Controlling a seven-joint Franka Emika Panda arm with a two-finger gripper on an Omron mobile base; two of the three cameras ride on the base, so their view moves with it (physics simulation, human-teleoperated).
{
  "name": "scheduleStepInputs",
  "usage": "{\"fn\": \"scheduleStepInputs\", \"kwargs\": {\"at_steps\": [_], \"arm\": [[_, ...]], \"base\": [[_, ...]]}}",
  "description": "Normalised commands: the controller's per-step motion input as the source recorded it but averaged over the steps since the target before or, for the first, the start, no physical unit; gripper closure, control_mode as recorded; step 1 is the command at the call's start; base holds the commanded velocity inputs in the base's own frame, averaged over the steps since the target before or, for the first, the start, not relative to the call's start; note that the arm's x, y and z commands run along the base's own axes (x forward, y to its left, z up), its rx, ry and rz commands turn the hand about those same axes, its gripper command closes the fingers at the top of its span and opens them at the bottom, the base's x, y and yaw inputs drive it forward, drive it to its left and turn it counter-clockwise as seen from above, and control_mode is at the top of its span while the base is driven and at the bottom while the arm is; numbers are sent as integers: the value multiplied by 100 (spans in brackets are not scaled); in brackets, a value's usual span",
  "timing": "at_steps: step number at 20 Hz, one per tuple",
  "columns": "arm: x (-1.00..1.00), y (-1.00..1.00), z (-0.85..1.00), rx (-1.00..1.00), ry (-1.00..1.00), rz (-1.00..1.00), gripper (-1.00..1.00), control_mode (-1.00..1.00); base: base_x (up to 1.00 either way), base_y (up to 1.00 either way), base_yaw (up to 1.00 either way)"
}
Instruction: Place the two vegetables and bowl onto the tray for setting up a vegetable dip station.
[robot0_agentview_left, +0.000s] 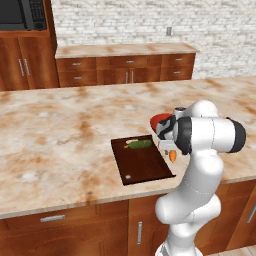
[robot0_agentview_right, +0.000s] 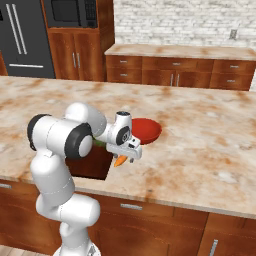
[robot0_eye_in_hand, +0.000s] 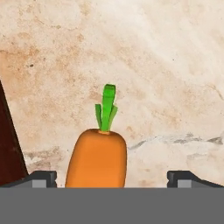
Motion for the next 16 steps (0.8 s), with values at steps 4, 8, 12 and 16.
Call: {"fn": "scheduleStepInputs", "kwargs": {"at_steps": [4,8,12,16], "arm": [[0,0,-17,0,0,0,-100,-100],[0,0,-3,0,1,0,100,-100],[0,0,7,0,0,0,100,-100],[-5,-2,50,0,-4,0,100,-100]], "base": [[0,0,0],[0,0,0],[0,0,0],[0,0,0]]}}
